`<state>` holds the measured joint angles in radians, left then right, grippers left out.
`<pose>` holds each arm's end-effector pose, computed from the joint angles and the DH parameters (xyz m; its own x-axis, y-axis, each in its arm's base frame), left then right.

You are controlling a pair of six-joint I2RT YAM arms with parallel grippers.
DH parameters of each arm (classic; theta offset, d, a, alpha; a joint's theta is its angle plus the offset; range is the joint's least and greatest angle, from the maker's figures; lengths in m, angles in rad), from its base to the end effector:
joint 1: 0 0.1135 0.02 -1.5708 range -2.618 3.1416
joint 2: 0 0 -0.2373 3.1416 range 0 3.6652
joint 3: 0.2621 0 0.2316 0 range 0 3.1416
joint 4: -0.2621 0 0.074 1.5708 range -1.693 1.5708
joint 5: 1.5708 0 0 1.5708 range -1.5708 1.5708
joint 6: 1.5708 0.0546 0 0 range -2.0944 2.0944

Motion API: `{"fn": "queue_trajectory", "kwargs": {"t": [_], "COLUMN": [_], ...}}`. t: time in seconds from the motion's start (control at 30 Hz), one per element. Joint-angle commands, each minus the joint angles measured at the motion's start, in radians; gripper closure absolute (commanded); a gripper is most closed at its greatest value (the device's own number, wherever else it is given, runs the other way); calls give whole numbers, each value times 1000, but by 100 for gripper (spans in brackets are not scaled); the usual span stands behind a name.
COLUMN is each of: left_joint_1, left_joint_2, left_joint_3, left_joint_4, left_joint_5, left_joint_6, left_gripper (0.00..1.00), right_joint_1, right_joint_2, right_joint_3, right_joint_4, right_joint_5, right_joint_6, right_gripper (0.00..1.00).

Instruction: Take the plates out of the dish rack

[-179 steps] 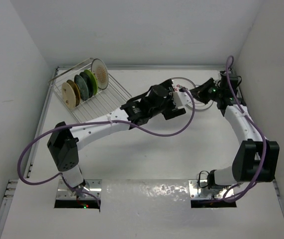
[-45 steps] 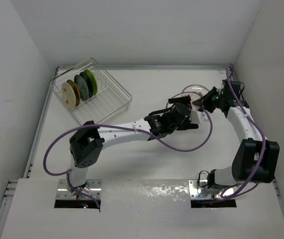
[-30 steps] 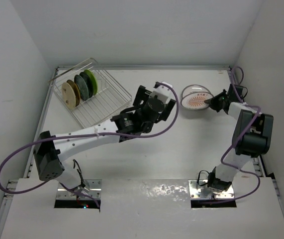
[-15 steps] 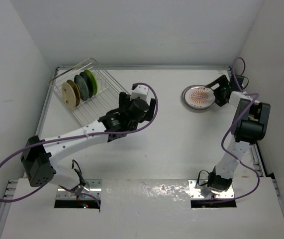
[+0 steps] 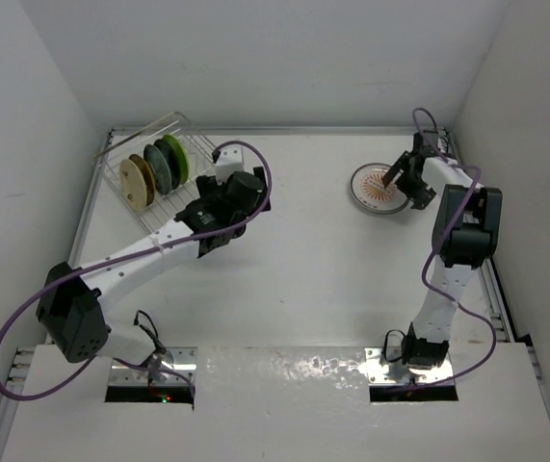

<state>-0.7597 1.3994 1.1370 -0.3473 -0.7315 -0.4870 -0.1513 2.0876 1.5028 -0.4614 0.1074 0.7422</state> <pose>0.2463 -0.1837 0.2816 -0.4209 -0.0805 -0.9035 -0.0922 0.9947 -0.0456 0.4155 -0.0693 0.1353 -0.4934 0.7550 -0.4318 0.7279 0.6302 0.2702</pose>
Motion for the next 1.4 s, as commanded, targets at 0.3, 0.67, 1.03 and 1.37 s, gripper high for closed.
{"fn": "queue_trajectory", "kwargs": {"t": [0.3, 0.67, 1.03, 1.37], "left_joint_1": [302, 652, 852, 898], "left_joint_2": [-73, 56, 289, 392], "left_joint_3": [78, 202, 421, 448], "left_joint_4": [-36, -73, -139, -136], "left_joint_5": [29, 147, 287, 371], "left_joint_6": [-117, -140, -19, -22], "left_gripper": [0, 15, 53, 60], "right_joint_1": [169, 417, 421, 421], "right_joint_2": [-332, -748, -716, -709], "right_joint_3": [-8, -823, -909, -912], "right_joint_4": [-50, 427, 515, 529], "right_joint_5": [254, -173, -265, -278], "right_joint_6": [-213, -130, -95, -93], "right_gripper": [1, 2, 4, 4]}}
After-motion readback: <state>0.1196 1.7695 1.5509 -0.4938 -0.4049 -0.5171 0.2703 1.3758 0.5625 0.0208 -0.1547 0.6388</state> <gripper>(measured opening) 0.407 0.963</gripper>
